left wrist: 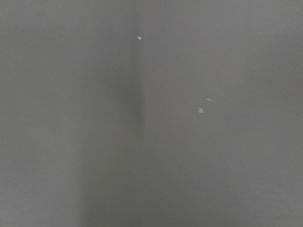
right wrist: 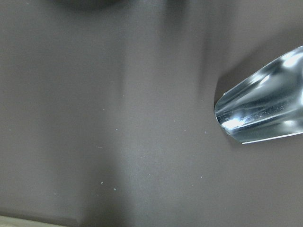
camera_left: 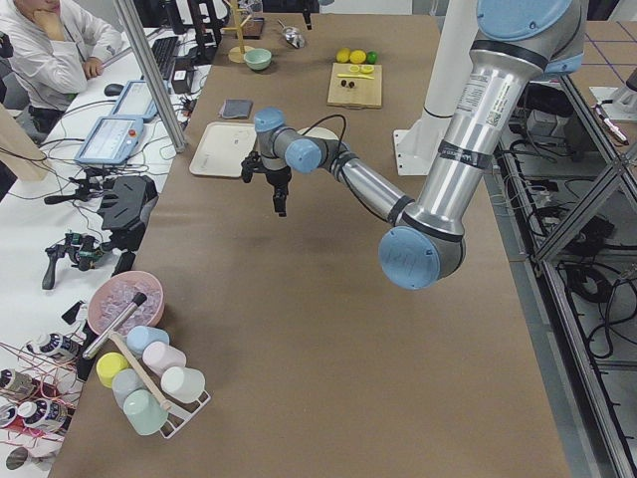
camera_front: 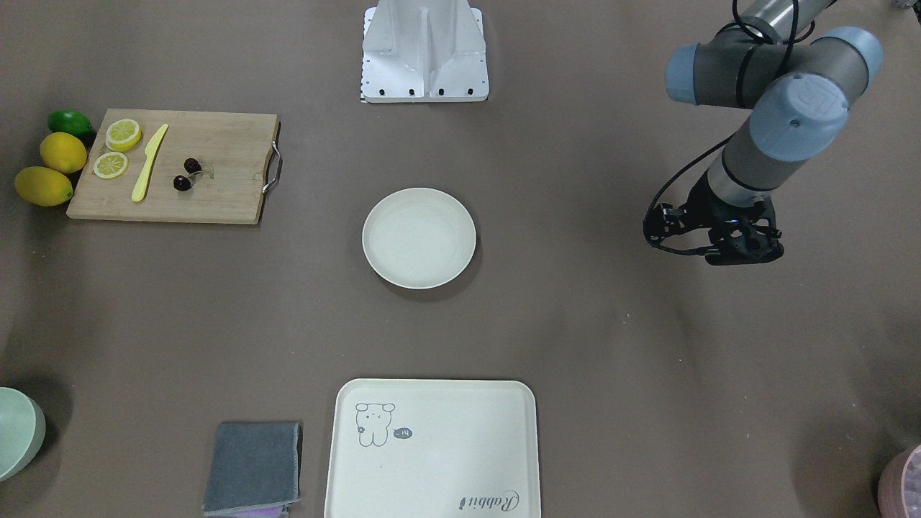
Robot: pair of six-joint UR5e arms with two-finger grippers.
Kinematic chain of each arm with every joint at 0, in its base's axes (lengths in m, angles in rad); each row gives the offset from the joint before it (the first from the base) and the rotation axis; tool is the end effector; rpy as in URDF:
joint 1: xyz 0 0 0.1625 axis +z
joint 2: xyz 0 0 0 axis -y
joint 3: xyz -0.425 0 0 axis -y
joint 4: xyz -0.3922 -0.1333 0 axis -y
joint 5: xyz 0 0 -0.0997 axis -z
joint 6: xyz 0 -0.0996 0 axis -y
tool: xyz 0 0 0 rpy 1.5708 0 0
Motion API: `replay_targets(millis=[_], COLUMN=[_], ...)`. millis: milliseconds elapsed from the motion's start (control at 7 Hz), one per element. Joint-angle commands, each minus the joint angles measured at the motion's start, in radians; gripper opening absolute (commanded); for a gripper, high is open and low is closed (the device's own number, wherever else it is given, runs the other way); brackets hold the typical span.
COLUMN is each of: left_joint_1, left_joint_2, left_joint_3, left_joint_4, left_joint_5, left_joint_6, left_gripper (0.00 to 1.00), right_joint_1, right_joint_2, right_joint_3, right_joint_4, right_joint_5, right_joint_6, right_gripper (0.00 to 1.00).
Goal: Place red cherry on plate
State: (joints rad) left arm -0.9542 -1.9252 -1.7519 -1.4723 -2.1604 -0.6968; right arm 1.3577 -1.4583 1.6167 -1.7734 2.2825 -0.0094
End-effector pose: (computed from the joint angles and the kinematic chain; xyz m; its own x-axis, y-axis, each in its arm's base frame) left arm 0.2893 -0.5429 0.3938 0.7519 0.0415 -0.6580 -0.0539 0.9985 0.0013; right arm -0.0457 -0.5337 0.6027 0.7442 -0.1411 0.6529 0.2183 0.9751 -0.0381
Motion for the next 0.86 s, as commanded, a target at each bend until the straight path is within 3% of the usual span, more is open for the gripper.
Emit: replay_targets(millis=[0, 286, 714], left_joint_1=[-0.120, -0.278, -0.375], left_joint_2=[0.081, 0.100, 0.110], left_joint_3=[0.050, 0.187, 0.247], left_joint_4=[0.024, 0.023, 0.027], left_joint_5=[-0.007, -0.157, -0.153], left_joint_6=[0.274, 0.530, 0.689], left_gripper=[0.98, 0.98, 0.98], right_joint_1=[-0.002, -0.003, -0.011], right_joint_2=[-0.001, -0.001, 0.001], right_joint_3=[0.005, 0.005, 0.005], right_joint_4=[0.000, 0.000, 0.002], right_joint_5=[-0.003, -0.001, -0.006], right_joint_6=[0.000, 0.000, -0.001], right_gripper=[1.00, 1.00, 1.00])
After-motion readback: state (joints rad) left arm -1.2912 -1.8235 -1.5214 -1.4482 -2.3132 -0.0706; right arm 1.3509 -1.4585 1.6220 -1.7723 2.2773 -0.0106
